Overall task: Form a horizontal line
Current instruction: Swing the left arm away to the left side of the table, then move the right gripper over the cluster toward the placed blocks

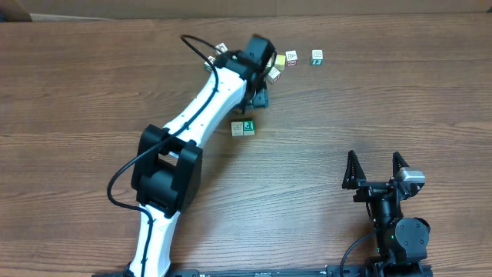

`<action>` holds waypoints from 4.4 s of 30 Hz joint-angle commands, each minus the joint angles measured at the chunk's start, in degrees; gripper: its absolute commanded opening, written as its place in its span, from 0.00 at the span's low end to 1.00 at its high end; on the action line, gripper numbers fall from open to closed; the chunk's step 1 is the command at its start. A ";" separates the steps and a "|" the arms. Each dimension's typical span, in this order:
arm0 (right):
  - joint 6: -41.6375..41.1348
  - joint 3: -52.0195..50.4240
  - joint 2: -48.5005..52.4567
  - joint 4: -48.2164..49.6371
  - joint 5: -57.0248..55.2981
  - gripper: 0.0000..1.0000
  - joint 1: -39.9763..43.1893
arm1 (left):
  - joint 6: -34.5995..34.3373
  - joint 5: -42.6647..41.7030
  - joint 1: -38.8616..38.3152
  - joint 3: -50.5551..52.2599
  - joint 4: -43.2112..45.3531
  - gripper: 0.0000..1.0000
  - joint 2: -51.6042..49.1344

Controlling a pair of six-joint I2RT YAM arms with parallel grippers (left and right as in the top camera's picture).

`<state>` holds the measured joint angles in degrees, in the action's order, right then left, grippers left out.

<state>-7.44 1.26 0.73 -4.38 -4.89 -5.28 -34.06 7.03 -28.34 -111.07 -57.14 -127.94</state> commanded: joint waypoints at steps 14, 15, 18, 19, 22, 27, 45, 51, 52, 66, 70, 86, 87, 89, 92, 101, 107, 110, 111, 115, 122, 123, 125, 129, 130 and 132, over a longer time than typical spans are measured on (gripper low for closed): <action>0.24 -0.81 -0.57 0.24 0.09 1.00 0.15 | 0.92 5.01 3.78 -2.64 -0.81 0.06 1.20; 0.24 -0.81 -0.57 0.24 0.09 1.00 0.15 | 0.92 5.01 4.96 -2.67 -1.38 0.07 1.20; 0.24 -0.81 -0.57 0.24 0.09 1.00 0.15 | 0.90 5.01 8.76 -2.67 -4.04 0.08 1.20; 0.24 -0.81 -0.57 0.24 0.07 1.00 0.15 | 0.90 5.01 10.05 -2.67 -5.11 0.08 1.20; 0.24 -0.81 -0.57 0.24 0.09 1.00 0.15 | 0.90 5.01 13.84 -2.67 -7.58 0.12 1.20; 0.24 -0.81 -0.57 0.24 0.07 1.00 0.15 | 0.90 5.01 20.15 -2.67 -11.10 0.42 1.20; 0.24 -0.81 -0.57 0.24 0.09 1.00 0.15 | 0.85 4.96 26.45 -2.67 -12.46 1.00 1.20; 0.24 -0.81 -0.57 0.24 0.09 1.00 0.15 | 0.87 4.96 26.45 -2.67 -12.46 1.00 1.20; 0.24 -0.81 -0.57 0.24 0.09 1.00 0.15 | 0.87 4.96 26.45 -2.67 -12.46 1.00 1.20; -6.29 1.42 -0.52 -2.05 14.86 1.00 0.15 | 0.85 4.96 26.45 -2.67 -12.46 0.99 1.20; -6.23 9.86 2.19 -8.63 11.06 1.00 0.15 | 0.87 4.96 26.45 -2.67 -12.46 1.00 1.20; -4.55 70.75 61.55 -49.44 16.04 1.00 0.15 | 0.87 4.96 26.45 -2.67 -12.46 1.00 1.20; -4.55 74.18 65.33 -52.06 18.16 1.00 0.15 | 0.85 4.96 26.45 -2.67 -12.46 1.00 1.20; -4.66 79.82 72.48 -55.28 23.67 1.00 0.15 | 0.85 4.96 26.45 -2.67 -12.46 1.00 1.20; -4.74 83.56 80.28 -56.48 34.40 1.00 0.15 | 0.85 4.96 26.45 -2.67 -12.46 1.00 1.20; -14.88 83.58 94.77 -47.67 35.34 0.04 -4.98 | 0.85 4.96 26.45 -2.67 -12.46 1.00 1.20; -20.61 83.58 101.96 -46.99 13.11 0.04 -15.74 | 0.85 4.96 26.45 -2.67 -12.46 1.00 1.20; -21.53 83.78 104.35 -46.14 9.40 0.03 -20.13 | 0.85 4.96 26.45 -2.67 -12.46 1.00 1.20; -21.97 84.41 104.94 -46.40 9.38 0.03 -20.90 | 0.87 4.96 26.45 -2.67 -12.46 1.00 1.20; -22.64 92.28 106.88 -52.78 9.16 0.04 -21.77 | 0.85 4.96 26.45 -2.67 -12.46 1.00 1.20; -22.80 111.45 112.06 -65.02 7.89 0.04 -21.62 | 0.85 4.96 26.45 -2.67 -12.46 1.00 1.20; -22.80 112.21 112.67 -64.59 7.87 0.04 -21.73 | 0.87 4.96 26.45 -2.67 -12.46 1.00 1.20; -22.80 112.24 113.66 -62.97 7.48 0.04 -22.05 | 0.85 4.96 26.45 -2.67 -12.46 1.00 1.20; -22.77 112.21 117.28 -60.85 4.79 0.04 -23.87 | 0.85 4.96 26.45 -2.67 -12.46 1.00 1.20; -22.75 112.21 118.46 -60.26 3.67 0.04 -24.65 | 0.87 4.96 26.45 -2.67 -12.46 1.00 1.20; -22.51 112.15 120.52 -58.88 1.77 0.04 -26.14 | 0.85 4.96 26.45 -2.67 -12.46 1.00 1.20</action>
<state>-29.98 113.14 118.21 -64.20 0.64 -29.02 -33.45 11.40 -1.98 -112.55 -69.49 -127.94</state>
